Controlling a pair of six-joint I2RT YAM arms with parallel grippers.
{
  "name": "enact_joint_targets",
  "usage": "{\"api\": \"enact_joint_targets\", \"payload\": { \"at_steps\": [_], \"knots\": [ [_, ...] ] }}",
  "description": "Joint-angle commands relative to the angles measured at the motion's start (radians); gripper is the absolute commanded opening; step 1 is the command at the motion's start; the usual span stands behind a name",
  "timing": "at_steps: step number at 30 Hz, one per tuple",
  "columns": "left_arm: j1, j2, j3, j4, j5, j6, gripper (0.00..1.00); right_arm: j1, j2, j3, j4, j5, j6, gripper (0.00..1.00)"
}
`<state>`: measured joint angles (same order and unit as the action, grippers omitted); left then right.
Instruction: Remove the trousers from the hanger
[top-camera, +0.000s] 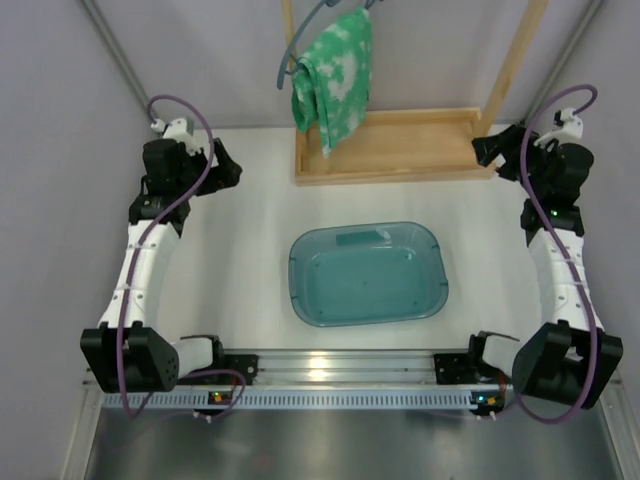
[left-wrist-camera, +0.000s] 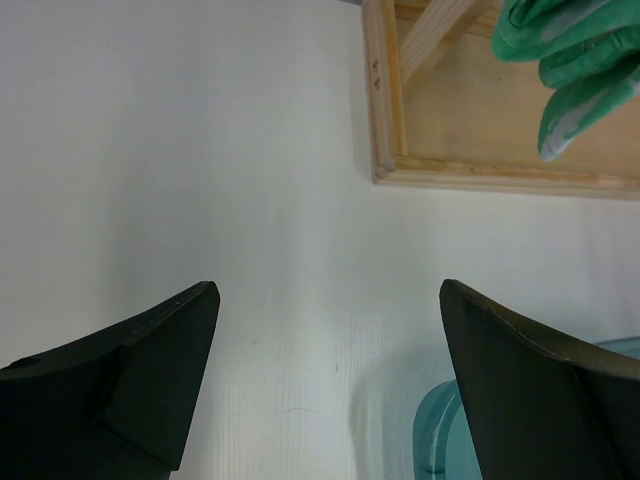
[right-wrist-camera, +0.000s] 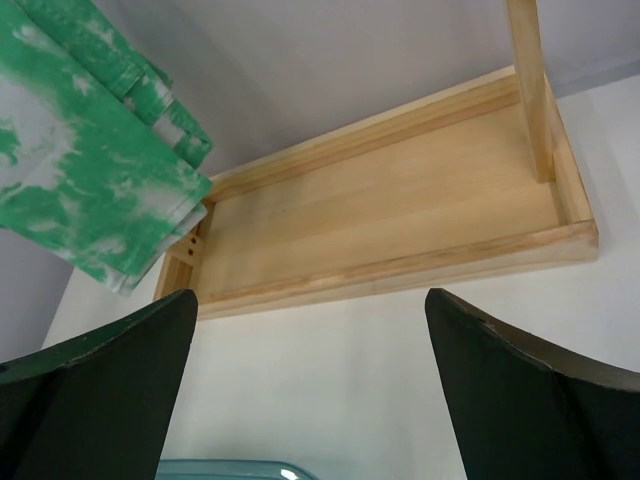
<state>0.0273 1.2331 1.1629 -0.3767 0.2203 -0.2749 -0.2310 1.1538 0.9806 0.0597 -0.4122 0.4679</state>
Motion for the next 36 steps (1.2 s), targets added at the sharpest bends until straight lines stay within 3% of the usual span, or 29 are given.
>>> {"api": "enact_joint_targets", "payload": {
  "at_steps": [1,9,15,20,24,29,36],
  "knots": [
    [0.003,-0.056,-0.005,0.009,-0.099,-0.026,0.98,0.009,0.021,0.035,0.042,-0.006,-0.011,0.99],
    [0.005,-0.083,0.064,-0.043,-0.147,0.005,0.98,0.035,0.031,0.026,0.019,0.013,-0.052,0.99],
    [0.003,-0.041,0.28,-0.053,0.011,0.039,0.98,0.048,0.023,0.015,0.032,0.01,-0.092,0.99],
    [-0.006,0.168,0.671,-0.053,0.25,0.011,0.96,0.058,0.035,0.026,0.028,-0.022,-0.104,0.99],
    [-0.066,0.313,0.915,-0.05,0.271,0.043,0.96,0.067,0.011,0.004,0.025,-0.019,-0.115,0.99],
    [-0.113,0.489,1.098,-0.05,0.363,0.019,0.93,0.075,-0.035,-0.032,0.023,-0.022,-0.12,0.99],
    [-0.245,0.601,1.172,-0.008,0.235,0.089,0.85,0.084,-0.063,-0.043,0.023,-0.037,-0.114,1.0]
  ]
}}
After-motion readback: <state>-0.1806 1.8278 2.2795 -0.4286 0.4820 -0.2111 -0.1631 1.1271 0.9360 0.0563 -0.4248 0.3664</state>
